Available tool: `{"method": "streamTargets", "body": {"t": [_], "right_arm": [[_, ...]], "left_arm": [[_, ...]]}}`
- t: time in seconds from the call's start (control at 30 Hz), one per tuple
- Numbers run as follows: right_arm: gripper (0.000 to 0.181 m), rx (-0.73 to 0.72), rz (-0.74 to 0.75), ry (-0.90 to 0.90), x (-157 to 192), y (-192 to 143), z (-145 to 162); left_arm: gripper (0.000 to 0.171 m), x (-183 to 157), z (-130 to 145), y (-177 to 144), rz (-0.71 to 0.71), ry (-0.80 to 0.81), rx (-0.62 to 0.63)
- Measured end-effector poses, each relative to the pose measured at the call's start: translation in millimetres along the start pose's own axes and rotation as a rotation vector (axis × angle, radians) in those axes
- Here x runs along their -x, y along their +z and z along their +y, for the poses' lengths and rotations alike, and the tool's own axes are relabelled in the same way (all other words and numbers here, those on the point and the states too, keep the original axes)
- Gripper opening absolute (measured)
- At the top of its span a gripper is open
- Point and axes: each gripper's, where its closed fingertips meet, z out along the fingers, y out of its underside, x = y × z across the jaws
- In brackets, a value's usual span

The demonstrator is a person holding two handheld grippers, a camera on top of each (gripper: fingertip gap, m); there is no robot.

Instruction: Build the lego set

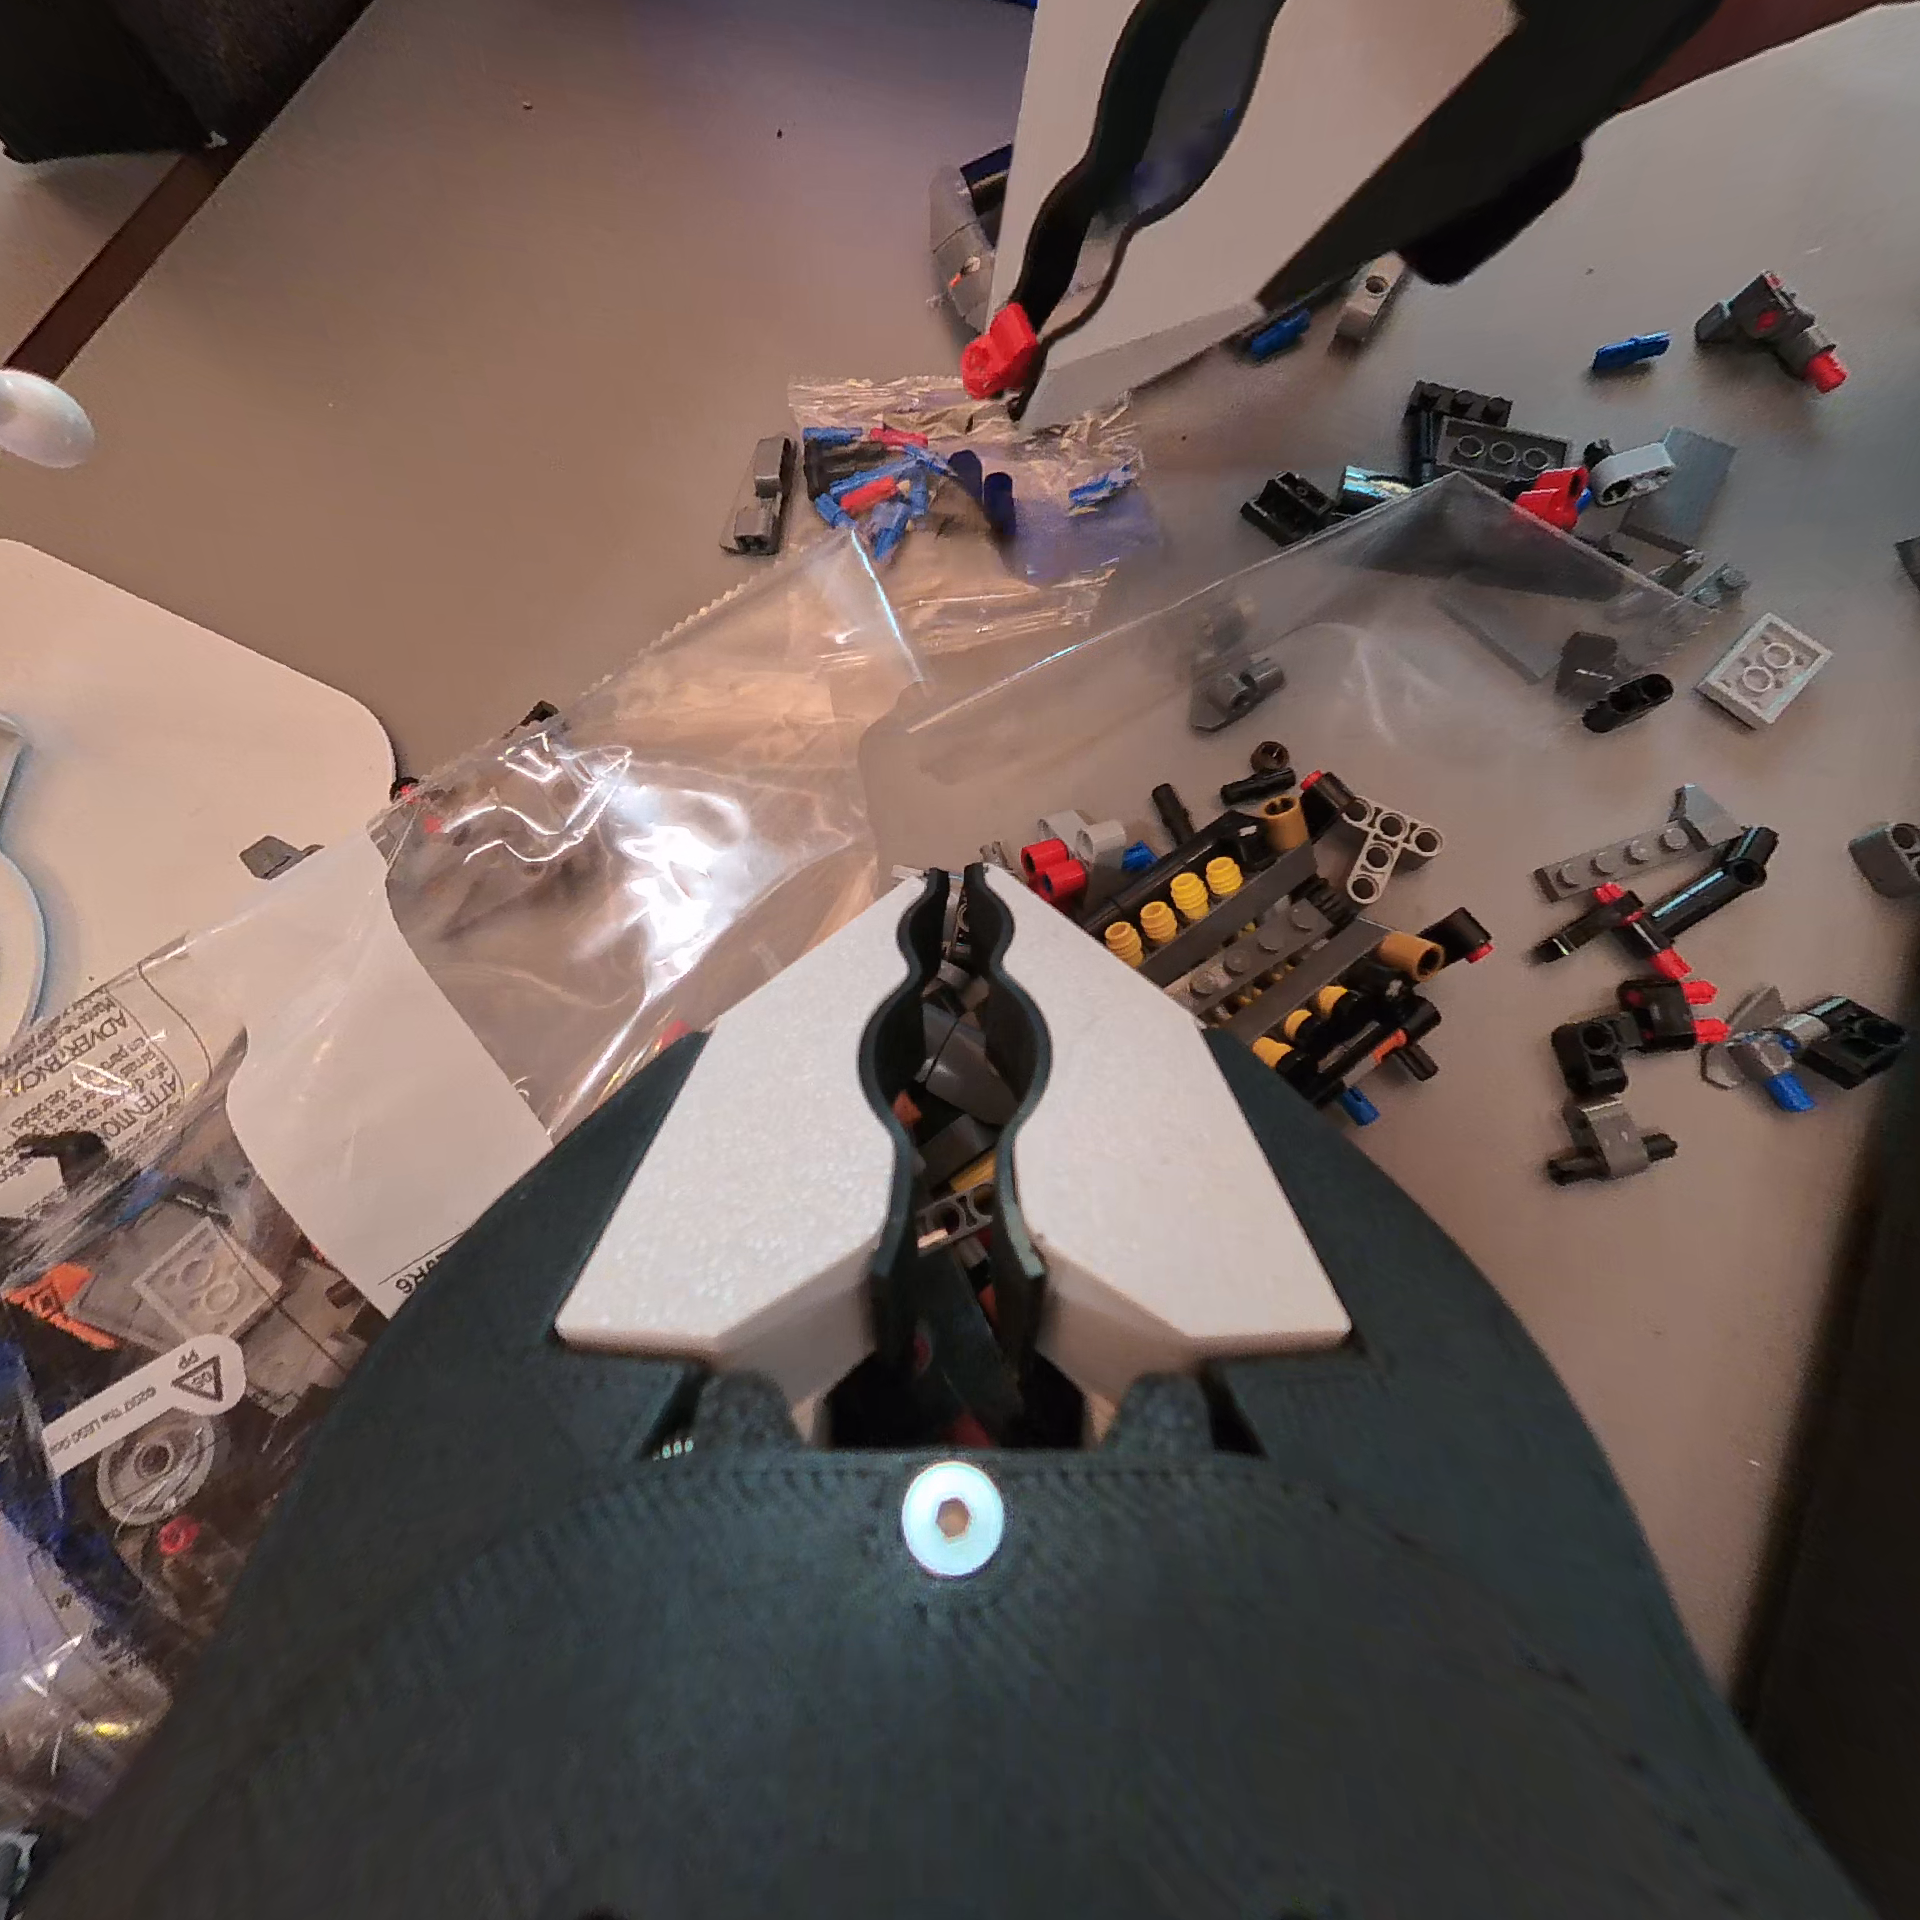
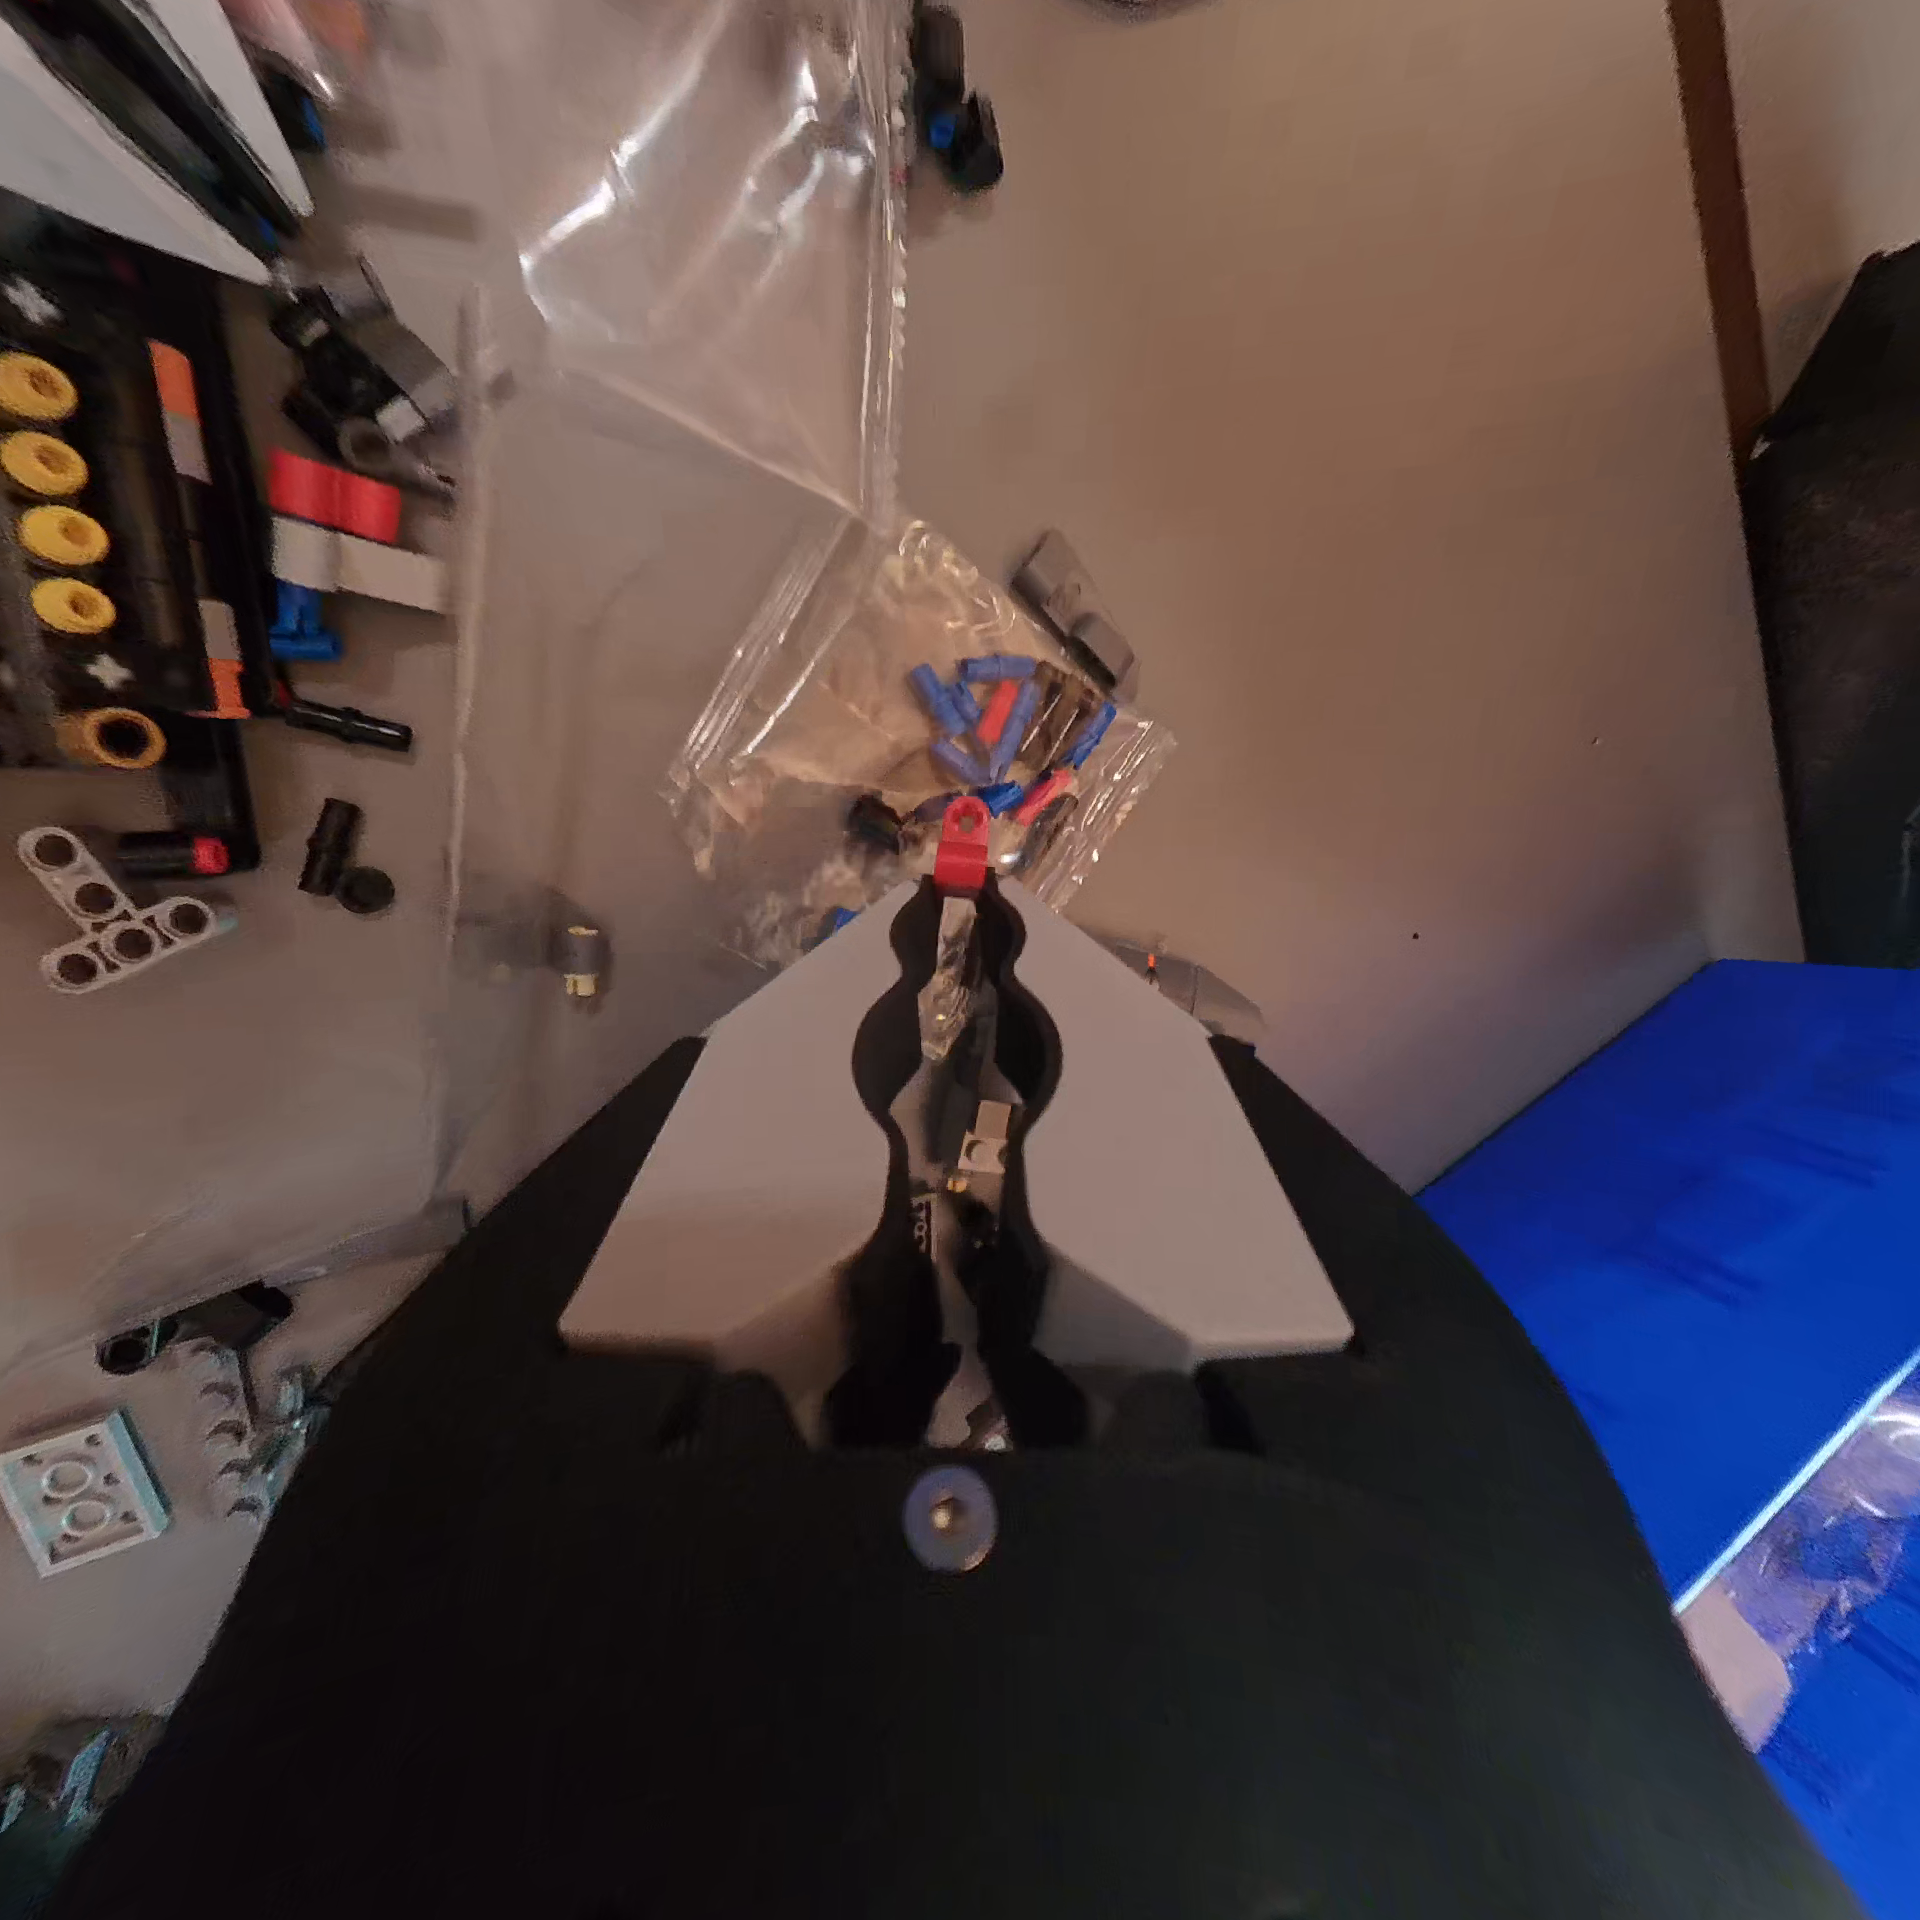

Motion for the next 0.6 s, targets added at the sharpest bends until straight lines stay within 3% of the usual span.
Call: {"method": "streamTargets", "body": {"t": [0.33, 0.5, 0.6], "right_arm": [[0.004, -0.214, -0.195, -0.109, 58.2, -9.9, -51.0], [0.004, -0.225, -0.296, -0.130, 79.4, -7.4, -54.1], [0.005, -0.189, -0.281, -0.121, 77.9, 0.8, -51.1]], "left_arm": [[0.002, 1.4, -0.1, -1.1, -0.009, 0.001, 0.000], [0.002, 1.7, 0.4, -0.6, -0.012, 0.002, 0.004], [0.002, 2.1, 0.0, -1.1, -0.013, 0.000, 0.001]]}}
